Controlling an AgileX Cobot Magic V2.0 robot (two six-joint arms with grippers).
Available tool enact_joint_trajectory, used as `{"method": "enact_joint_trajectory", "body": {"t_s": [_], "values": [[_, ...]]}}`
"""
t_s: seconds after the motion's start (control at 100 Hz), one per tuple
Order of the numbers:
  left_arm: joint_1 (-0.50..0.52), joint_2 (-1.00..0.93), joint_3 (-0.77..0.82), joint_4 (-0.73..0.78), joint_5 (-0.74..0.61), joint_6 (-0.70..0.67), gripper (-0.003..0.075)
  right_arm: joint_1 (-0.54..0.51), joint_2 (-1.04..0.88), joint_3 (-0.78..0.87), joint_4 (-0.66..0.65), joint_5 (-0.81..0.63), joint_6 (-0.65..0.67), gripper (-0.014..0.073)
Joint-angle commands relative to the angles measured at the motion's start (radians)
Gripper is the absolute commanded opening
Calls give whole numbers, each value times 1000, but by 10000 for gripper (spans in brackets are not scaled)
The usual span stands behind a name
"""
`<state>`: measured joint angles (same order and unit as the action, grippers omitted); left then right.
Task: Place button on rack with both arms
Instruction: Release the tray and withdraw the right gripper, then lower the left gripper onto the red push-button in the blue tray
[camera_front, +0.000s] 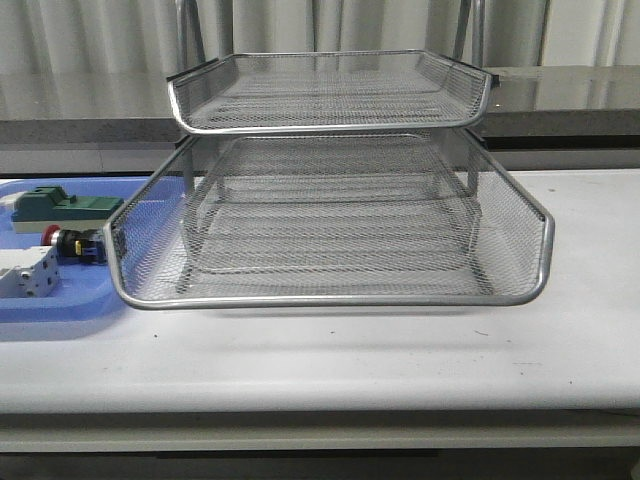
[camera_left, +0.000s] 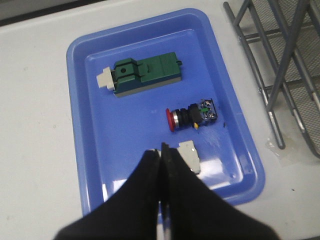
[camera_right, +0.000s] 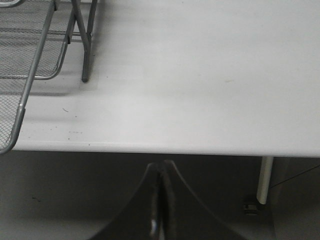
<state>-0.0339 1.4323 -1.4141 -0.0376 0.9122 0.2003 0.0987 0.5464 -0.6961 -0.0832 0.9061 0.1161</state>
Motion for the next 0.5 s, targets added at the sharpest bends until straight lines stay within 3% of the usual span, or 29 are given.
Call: {"method": "enact_joint_trajectory", "body": {"t_s": [0.0, 0.18, 0.25, 0.32, 0.49], "values": [[0, 43, -97, -3, -39, 57, -20, -2, 1, -37, -13, -53, -3, -68], [-2, 155, -167, -12, -23, 198, -14, -2, 1, -37, -13, -53, -3, -68], [-2, 185, -176, -18, -16, 247, 39, -2, 1, -37, -13, -53, -3, -68], [-2, 208, -176, -33, -13, 286, 150, -2, 1, -37, -13, -53, -3, -68], [-2, 247, -176, -41, 11, 315, 535, -2, 1, -37, -13, -53, -3, -68]]}}
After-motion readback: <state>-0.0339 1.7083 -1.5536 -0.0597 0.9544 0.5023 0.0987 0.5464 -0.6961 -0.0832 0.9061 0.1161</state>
